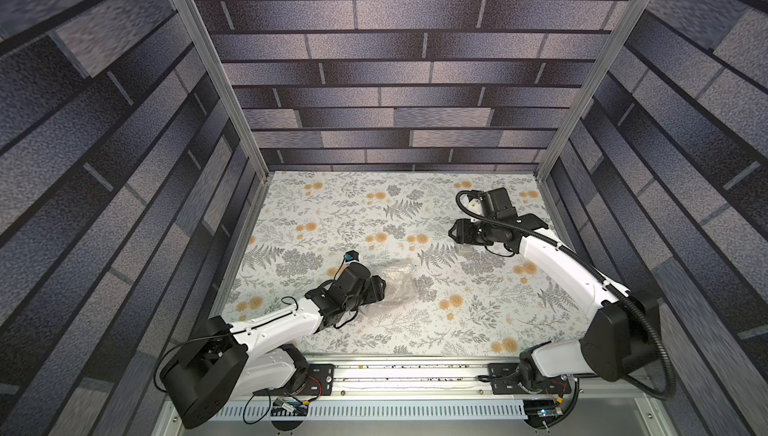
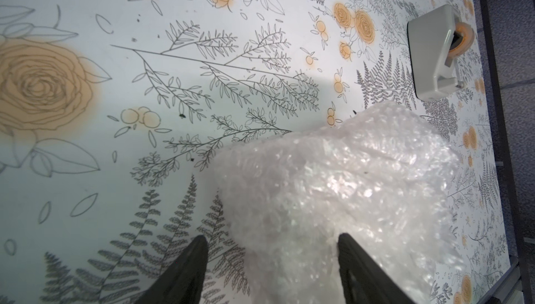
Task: Wrap bowls in bubble wrap
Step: Tear off the tape using the Tape Cutter.
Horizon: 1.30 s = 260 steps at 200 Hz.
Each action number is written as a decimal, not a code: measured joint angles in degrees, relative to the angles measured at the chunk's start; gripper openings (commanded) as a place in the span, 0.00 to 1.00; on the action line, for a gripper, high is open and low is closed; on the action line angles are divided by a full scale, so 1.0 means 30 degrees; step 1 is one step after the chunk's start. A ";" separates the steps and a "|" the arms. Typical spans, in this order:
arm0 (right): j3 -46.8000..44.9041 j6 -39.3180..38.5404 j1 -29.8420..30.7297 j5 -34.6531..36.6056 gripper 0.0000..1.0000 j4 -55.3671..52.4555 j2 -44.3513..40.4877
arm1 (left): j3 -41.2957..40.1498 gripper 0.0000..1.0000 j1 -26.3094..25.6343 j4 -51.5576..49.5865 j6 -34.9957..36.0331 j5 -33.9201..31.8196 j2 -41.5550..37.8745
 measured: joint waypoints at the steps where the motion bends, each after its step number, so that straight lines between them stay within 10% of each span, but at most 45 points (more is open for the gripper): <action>1: 0.0000 0.0000 -0.0087 0.0073 0.44 -0.0015 0.0051 | 0.0000 0.73 0.0000 -0.0007 0.0007 0.0007 0.0000; 62: -0.0226 -0.0692 -0.3840 -0.1304 0.22 0.1814 0.2448 | -0.0022 0.73 0.0000 0.0219 0.0131 0.0022 -0.0087; 149: -0.0882 -0.1064 -0.5340 -0.5778 0.27 0.4867 0.5158 | -0.0022 0.73 0.0000 0.0860 0.0452 0.0437 0.0226; 260: -0.0925 -0.1559 -0.5333 -0.6003 0.27 0.4779 0.6739 | -0.0022 0.73 0.0007 0.1071 0.0627 0.0590 0.0291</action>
